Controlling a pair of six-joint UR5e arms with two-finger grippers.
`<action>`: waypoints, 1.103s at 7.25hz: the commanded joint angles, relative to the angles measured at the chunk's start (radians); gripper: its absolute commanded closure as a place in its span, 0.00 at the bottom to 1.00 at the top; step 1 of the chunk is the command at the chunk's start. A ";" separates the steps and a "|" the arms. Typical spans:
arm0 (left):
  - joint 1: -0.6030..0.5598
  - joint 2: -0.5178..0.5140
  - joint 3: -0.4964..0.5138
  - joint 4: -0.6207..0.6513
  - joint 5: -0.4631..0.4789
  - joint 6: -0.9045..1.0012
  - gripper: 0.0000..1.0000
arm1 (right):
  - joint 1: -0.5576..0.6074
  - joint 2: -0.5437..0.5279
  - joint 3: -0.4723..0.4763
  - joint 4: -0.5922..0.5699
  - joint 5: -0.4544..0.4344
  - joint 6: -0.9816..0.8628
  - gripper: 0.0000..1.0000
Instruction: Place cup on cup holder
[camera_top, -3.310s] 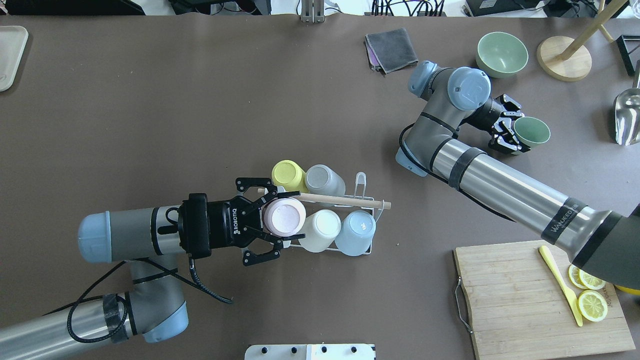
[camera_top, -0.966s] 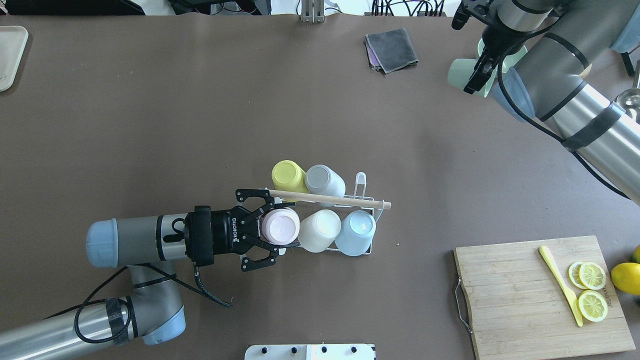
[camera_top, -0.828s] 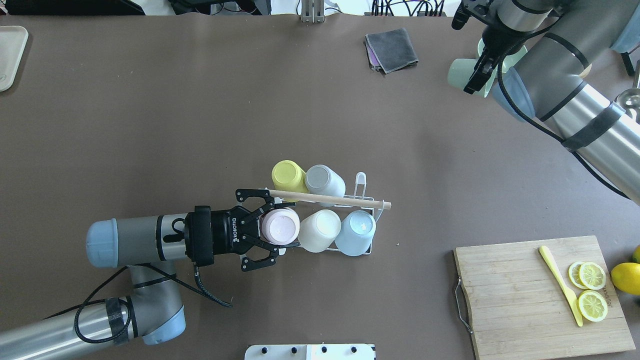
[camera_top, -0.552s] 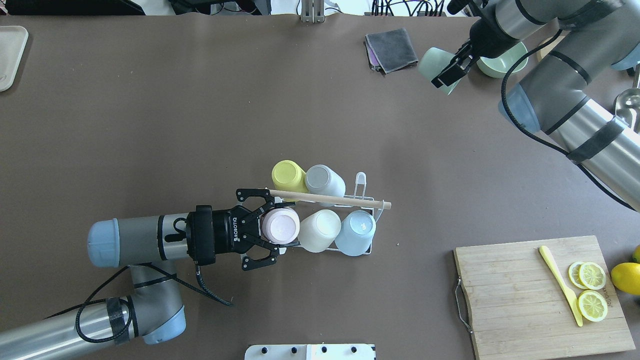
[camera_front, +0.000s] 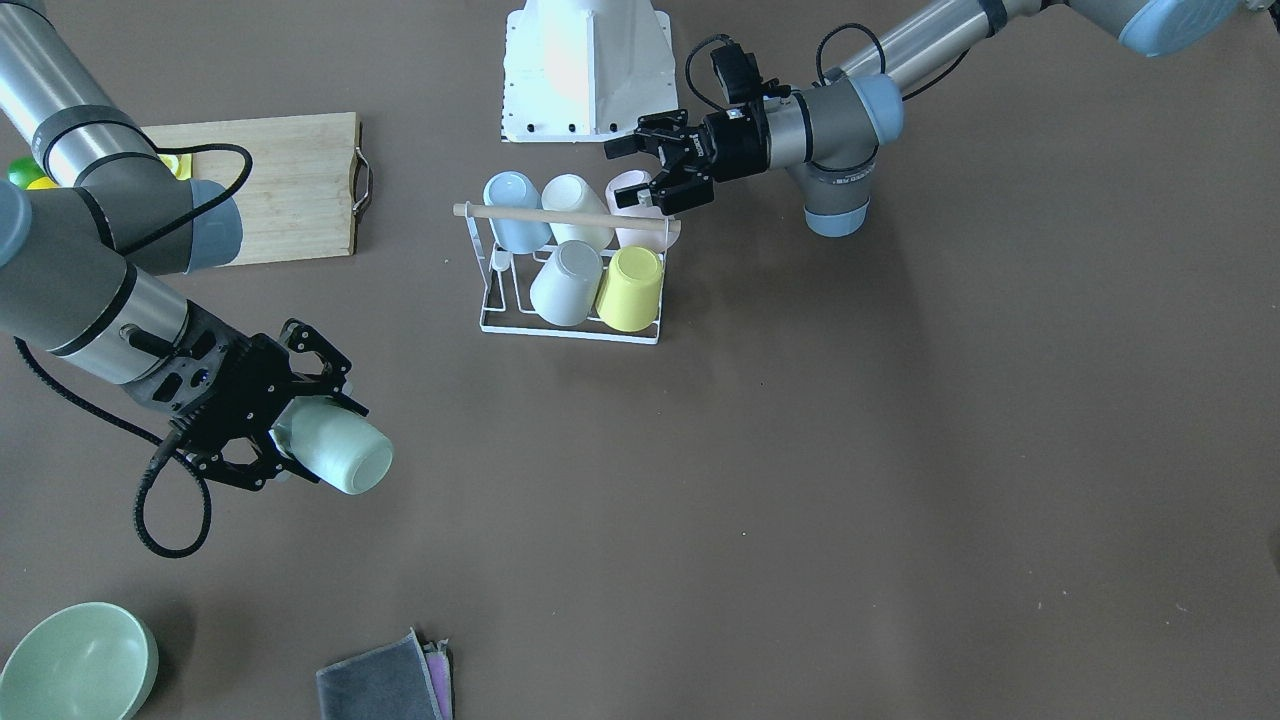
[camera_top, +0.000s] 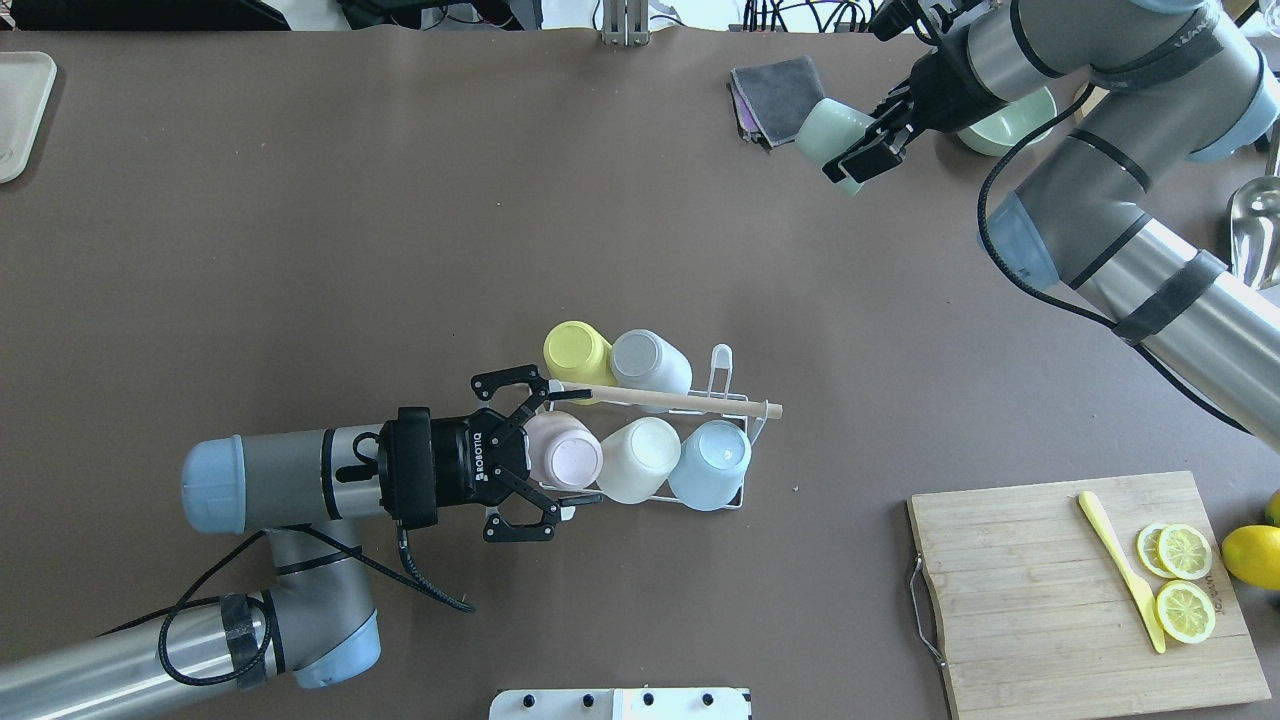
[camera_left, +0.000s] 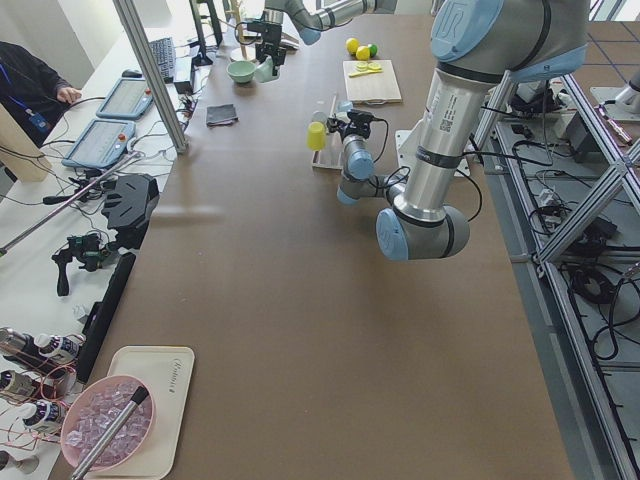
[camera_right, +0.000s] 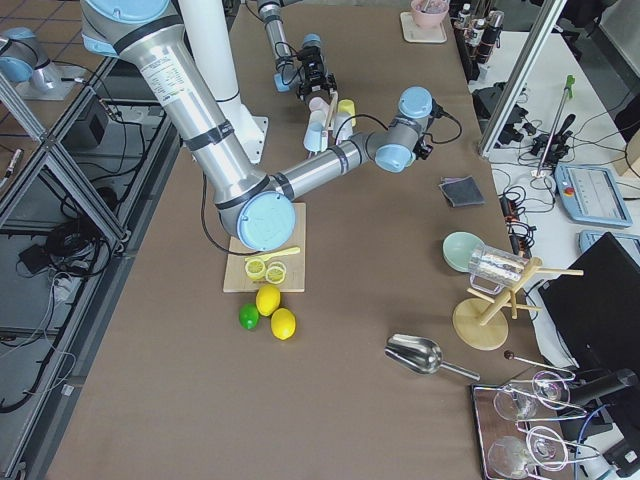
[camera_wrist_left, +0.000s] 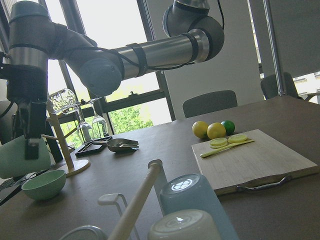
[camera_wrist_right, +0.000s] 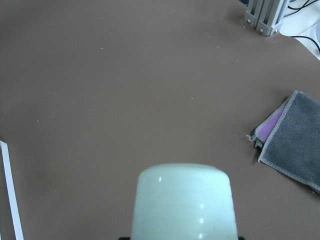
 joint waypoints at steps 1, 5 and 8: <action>-0.001 -0.002 -0.005 0.000 0.000 -0.016 0.01 | -0.010 0.006 -0.032 0.061 0.002 0.022 0.72; -0.070 0.009 -0.169 0.280 -0.007 -0.042 0.01 | -0.030 -0.011 -0.055 0.278 -0.033 0.217 0.72; -0.189 0.030 -0.296 0.721 -0.011 -0.042 0.01 | -0.033 -0.066 -0.057 0.554 -0.063 0.330 0.73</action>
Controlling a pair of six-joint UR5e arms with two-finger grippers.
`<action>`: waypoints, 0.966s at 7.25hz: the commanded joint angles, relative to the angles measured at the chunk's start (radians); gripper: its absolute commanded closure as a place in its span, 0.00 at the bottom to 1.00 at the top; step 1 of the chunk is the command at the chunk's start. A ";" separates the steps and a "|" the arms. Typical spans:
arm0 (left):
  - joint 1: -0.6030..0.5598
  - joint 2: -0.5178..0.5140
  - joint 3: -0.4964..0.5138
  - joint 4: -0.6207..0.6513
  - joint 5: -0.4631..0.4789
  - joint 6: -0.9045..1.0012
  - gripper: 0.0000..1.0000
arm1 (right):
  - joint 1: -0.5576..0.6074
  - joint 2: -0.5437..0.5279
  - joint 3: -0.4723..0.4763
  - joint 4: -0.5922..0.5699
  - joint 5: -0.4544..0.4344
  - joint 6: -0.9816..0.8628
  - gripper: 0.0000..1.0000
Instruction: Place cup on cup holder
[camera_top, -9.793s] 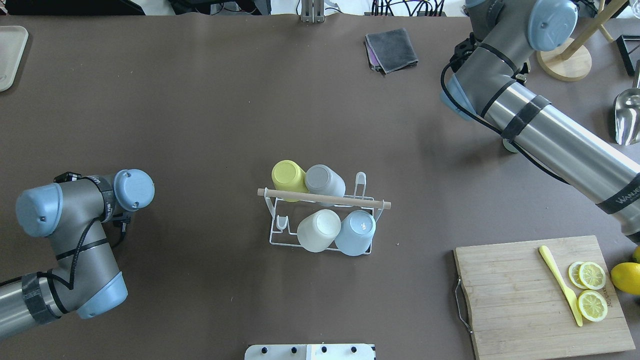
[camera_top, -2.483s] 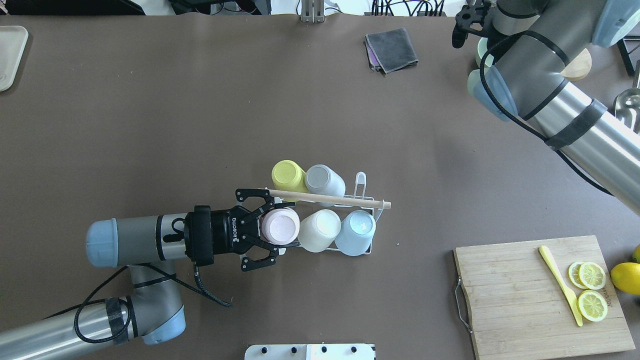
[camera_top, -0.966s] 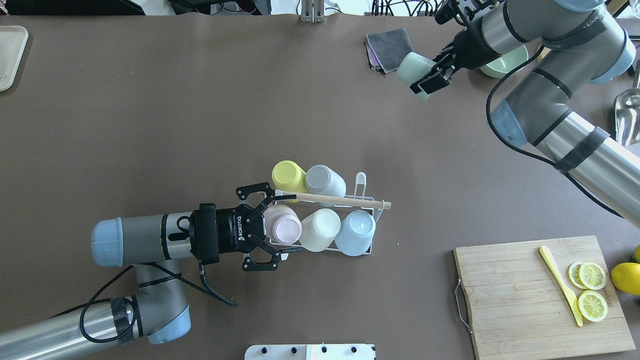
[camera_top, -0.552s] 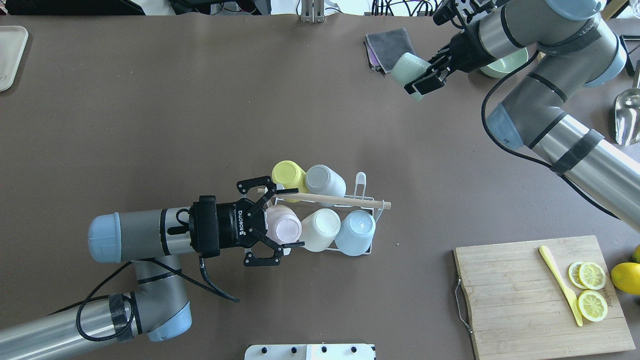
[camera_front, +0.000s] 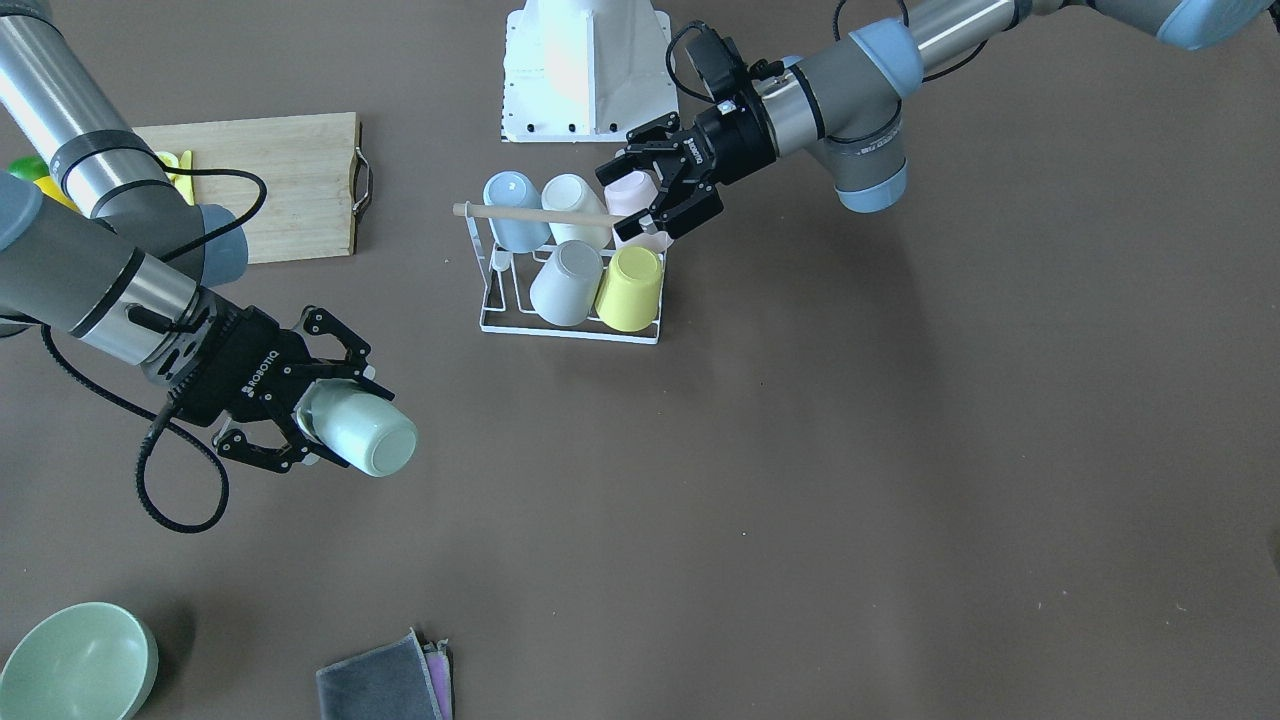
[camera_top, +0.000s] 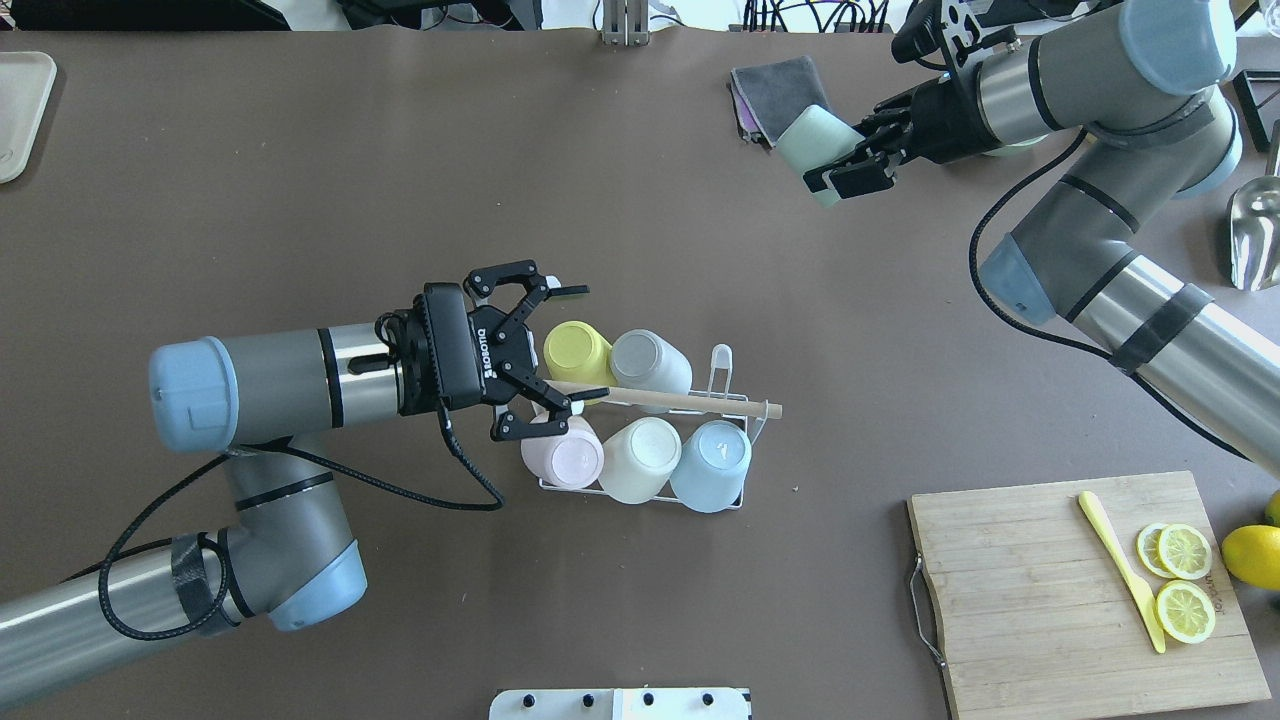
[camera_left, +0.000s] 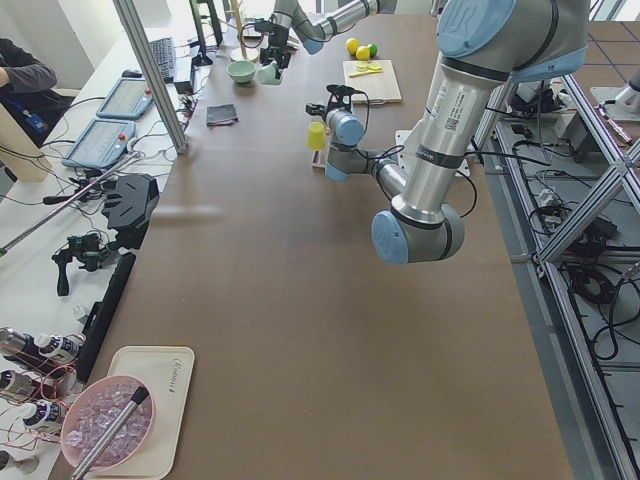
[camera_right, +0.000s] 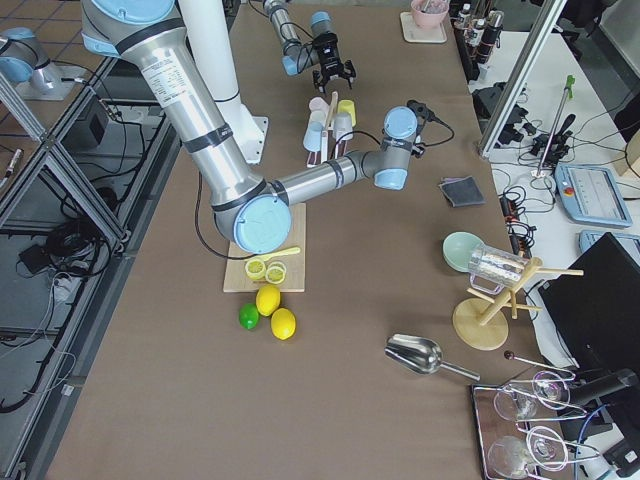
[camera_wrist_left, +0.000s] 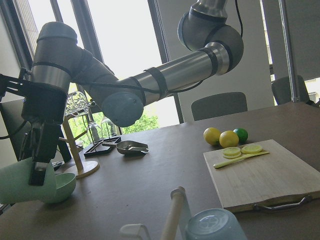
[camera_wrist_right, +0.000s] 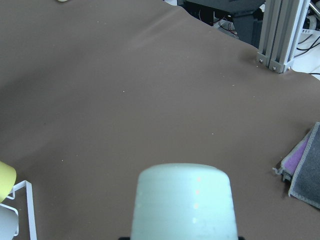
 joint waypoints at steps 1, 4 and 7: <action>-0.083 0.007 -0.080 0.336 -0.001 -0.006 0.01 | -0.025 -0.023 0.001 0.187 -0.041 0.095 0.73; -0.186 0.010 -0.146 0.750 0.002 -0.026 0.01 | -0.194 -0.052 0.002 0.400 -0.281 0.136 0.73; -0.247 0.018 -0.149 1.253 0.011 -0.026 0.01 | -0.231 -0.065 0.019 0.563 -0.379 0.161 0.73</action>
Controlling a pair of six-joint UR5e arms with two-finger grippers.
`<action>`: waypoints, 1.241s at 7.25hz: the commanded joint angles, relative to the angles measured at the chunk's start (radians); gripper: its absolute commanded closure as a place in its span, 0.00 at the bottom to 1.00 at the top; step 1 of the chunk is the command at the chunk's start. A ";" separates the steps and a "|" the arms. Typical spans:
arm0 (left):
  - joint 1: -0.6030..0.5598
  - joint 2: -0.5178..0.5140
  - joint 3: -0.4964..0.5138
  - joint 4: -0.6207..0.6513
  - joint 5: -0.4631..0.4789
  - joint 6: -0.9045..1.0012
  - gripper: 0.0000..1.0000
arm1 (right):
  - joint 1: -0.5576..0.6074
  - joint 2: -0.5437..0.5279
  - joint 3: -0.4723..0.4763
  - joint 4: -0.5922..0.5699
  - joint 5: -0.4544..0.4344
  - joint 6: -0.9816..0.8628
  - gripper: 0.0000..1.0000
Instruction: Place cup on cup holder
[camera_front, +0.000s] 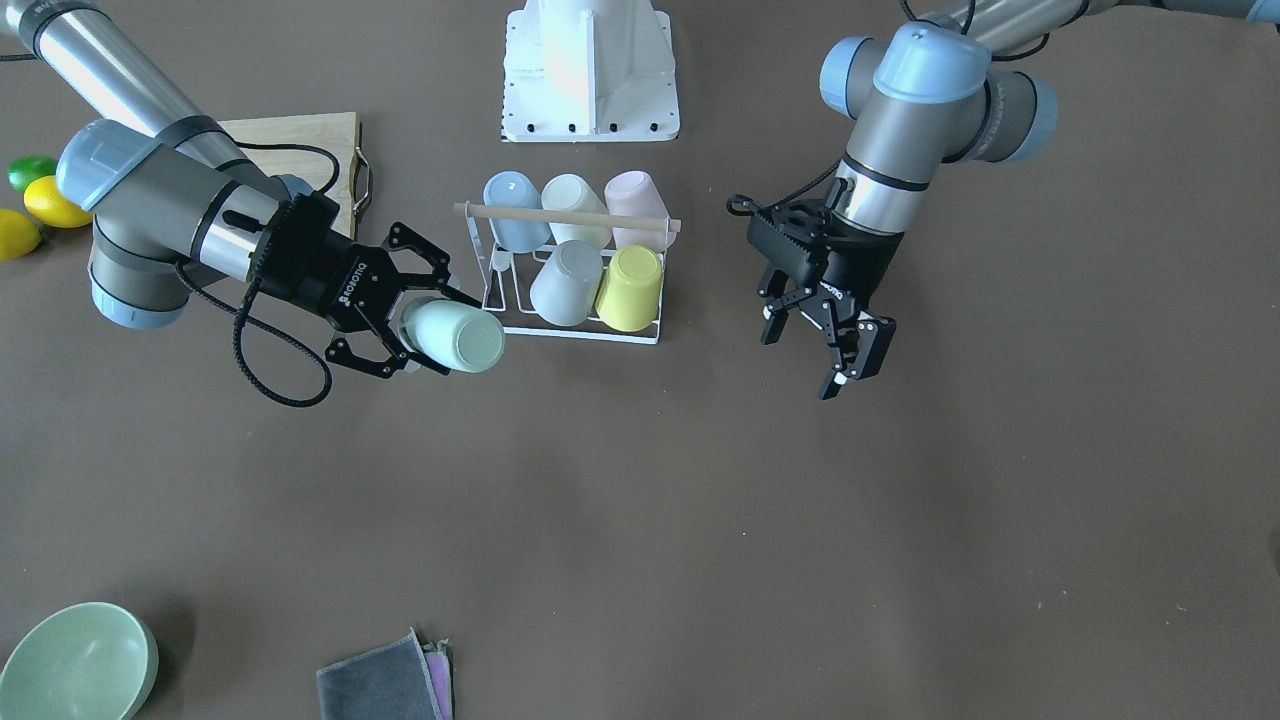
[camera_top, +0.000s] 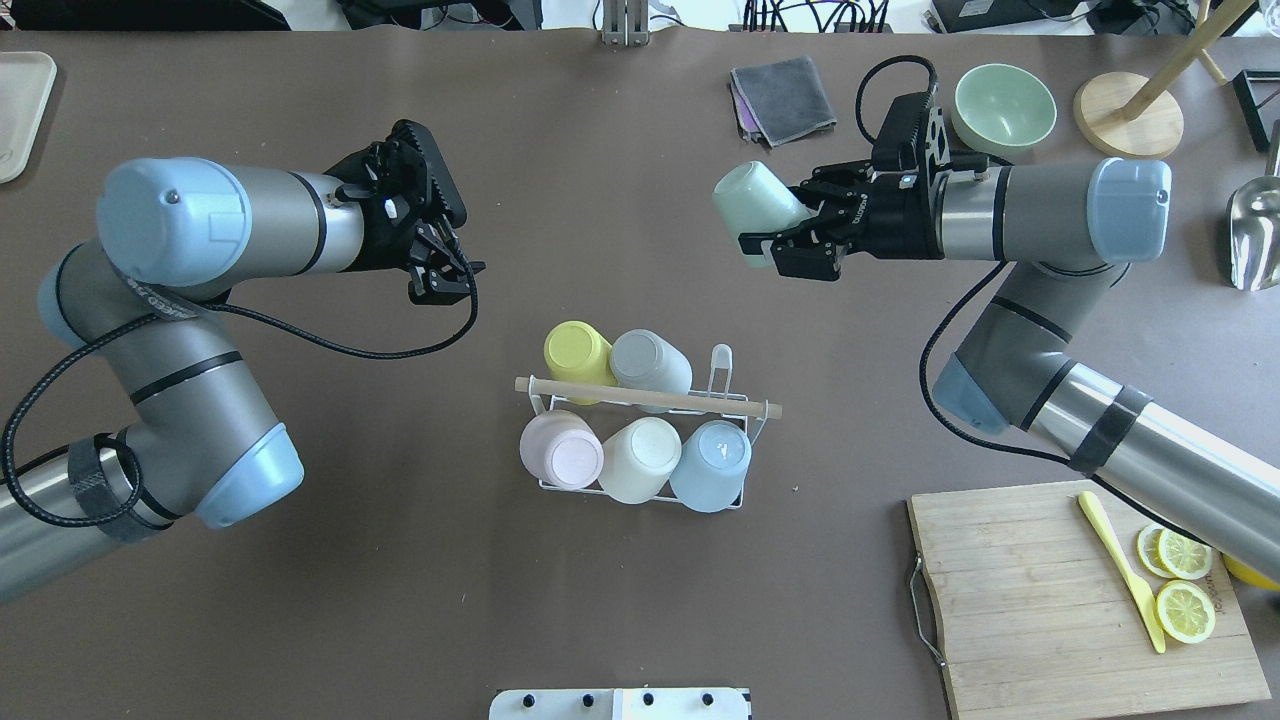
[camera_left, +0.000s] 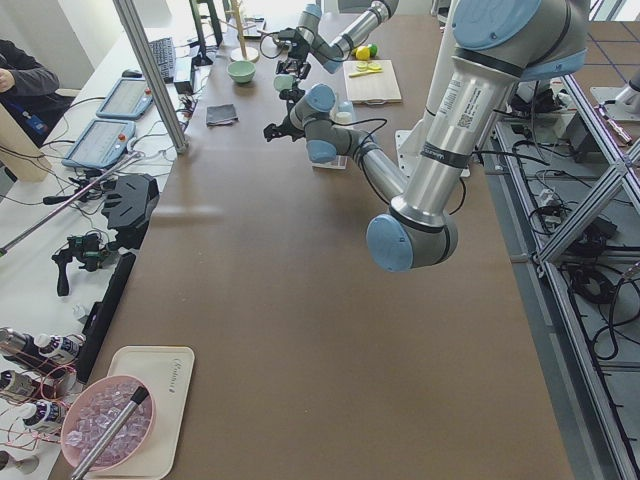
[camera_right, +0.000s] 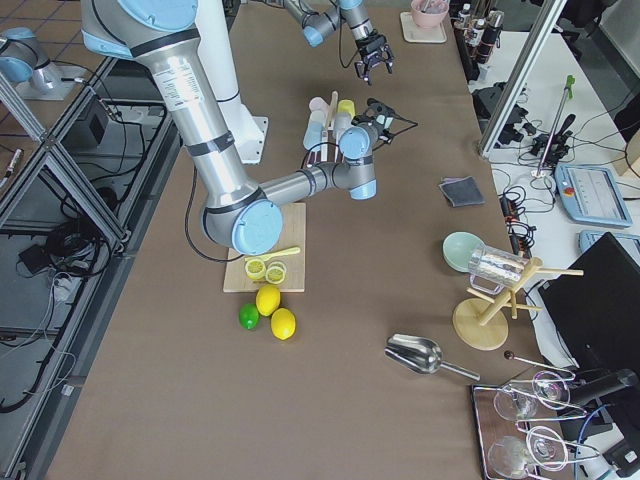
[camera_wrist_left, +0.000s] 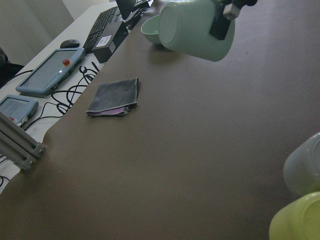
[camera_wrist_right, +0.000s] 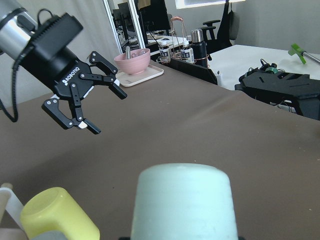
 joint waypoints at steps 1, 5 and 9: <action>-0.056 0.005 -0.002 0.357 0.005 -0.003 0.01 | -0.037 -0.011 0.005 0.131 -0.085 0.007 0.73; -0.180 0.203 -0.001 0.280 -0.057 -0.173 0.01 | -0.150 -0.031 0.001 0.221 -0.176 -0.081 0.73; -0.523 0.470 0.034 0.157 -0.528 -0.280 0.01 | -0.177 -0.043 -0.003 0.221 -0.176 -0.165 0.73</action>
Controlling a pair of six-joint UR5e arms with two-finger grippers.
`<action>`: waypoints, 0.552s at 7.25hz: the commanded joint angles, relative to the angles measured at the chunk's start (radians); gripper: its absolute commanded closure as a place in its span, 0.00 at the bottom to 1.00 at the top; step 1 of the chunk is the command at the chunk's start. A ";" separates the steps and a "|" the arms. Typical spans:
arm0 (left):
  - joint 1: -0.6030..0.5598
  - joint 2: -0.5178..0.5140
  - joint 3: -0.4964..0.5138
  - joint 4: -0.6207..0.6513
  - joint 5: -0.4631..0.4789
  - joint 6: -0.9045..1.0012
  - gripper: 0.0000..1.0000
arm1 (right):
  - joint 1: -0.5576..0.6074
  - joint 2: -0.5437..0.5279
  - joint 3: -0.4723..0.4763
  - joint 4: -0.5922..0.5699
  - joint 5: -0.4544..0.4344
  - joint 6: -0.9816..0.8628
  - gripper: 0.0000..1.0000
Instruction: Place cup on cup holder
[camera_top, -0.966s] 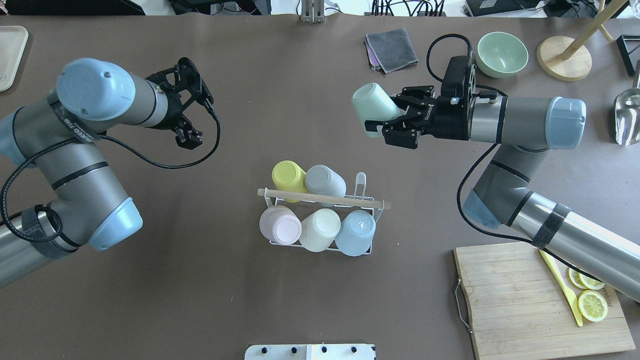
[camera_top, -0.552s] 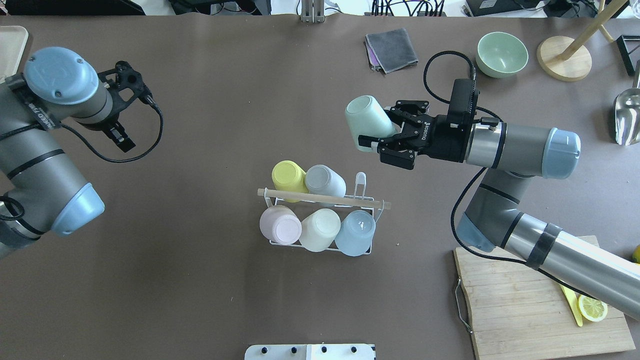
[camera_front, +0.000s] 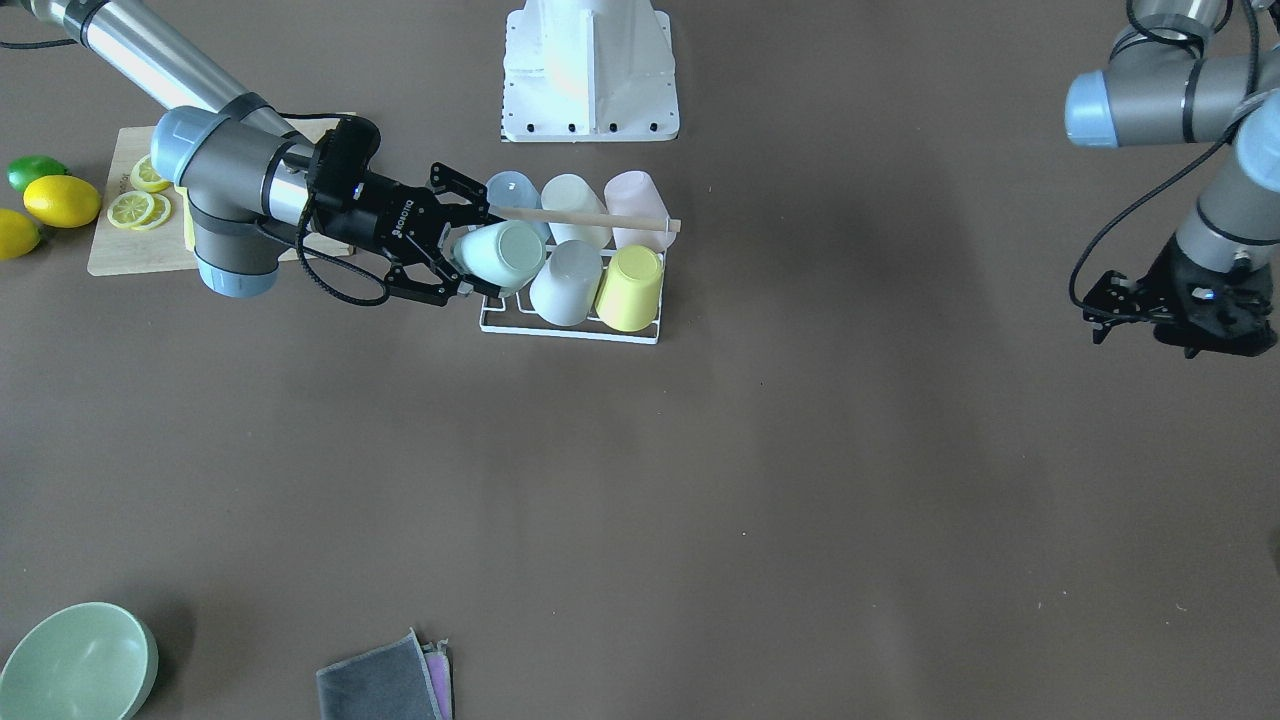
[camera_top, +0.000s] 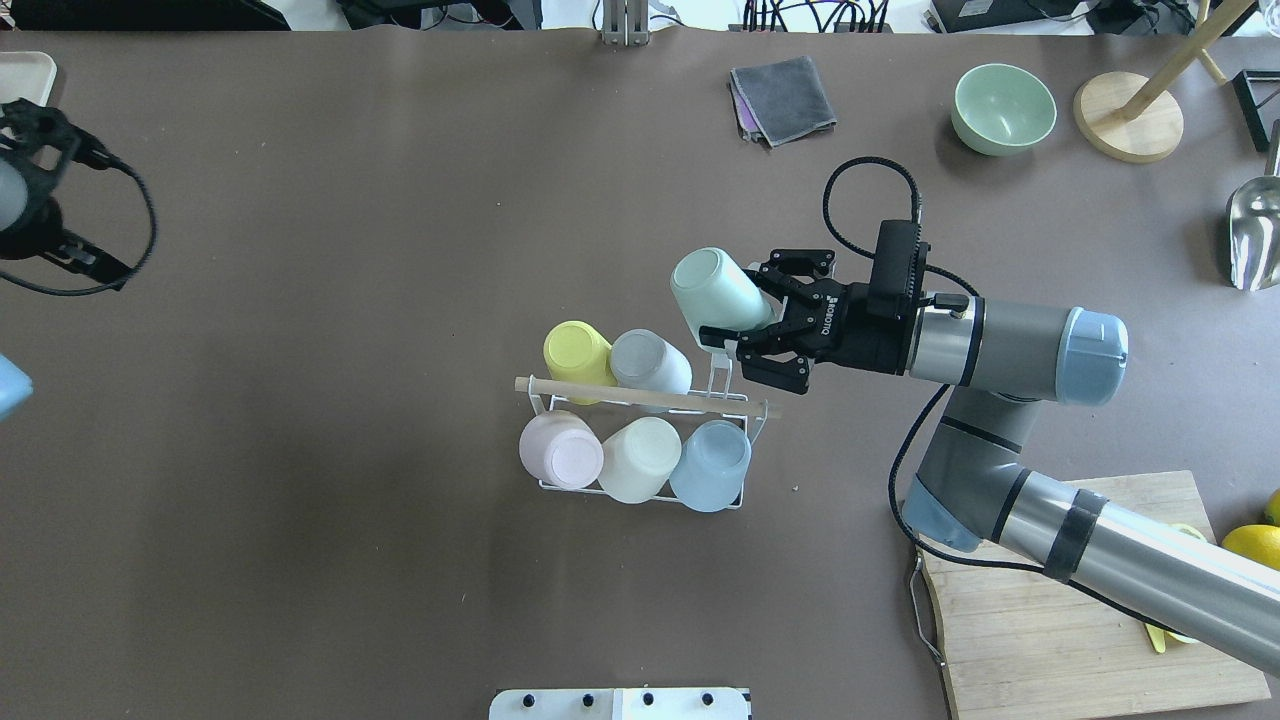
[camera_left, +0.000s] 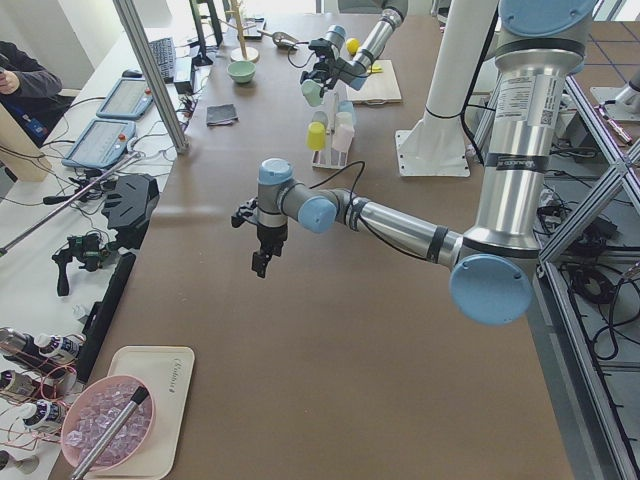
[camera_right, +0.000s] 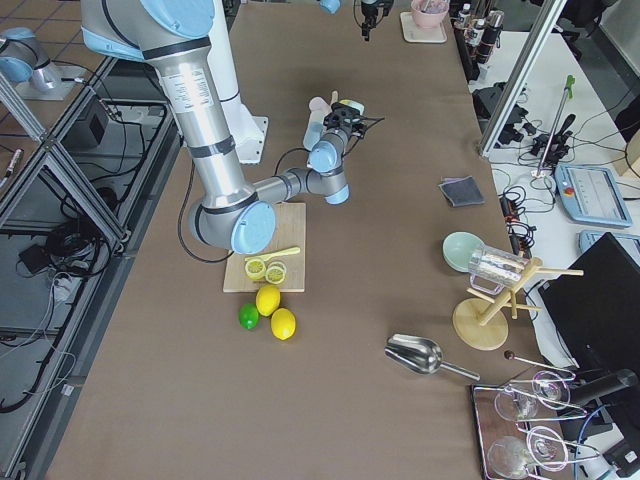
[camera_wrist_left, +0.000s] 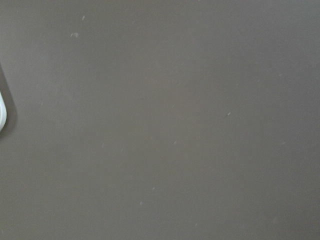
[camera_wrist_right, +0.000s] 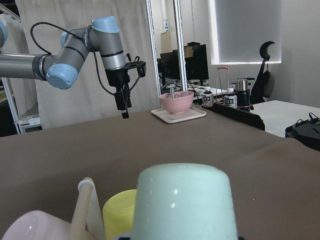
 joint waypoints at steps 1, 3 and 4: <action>-0.197 0.129 0.011 -0.006 -0.183 -0.004 0.02 | 0.002 -0.005 -0.001 0.000 0.006 -0.018 0.73; -0.340 0.159 0.003 0.064 -0.284 0.004 0.01 | -0.016 -0.006 -0.003 -0.001 0.004 -0.039 0.73; -0.360 0.145 -0.029 0.170 -0.290 0.010 0.02 | -0.027 -0.006 -0.006 -0.001 0.003 -0.048 0.72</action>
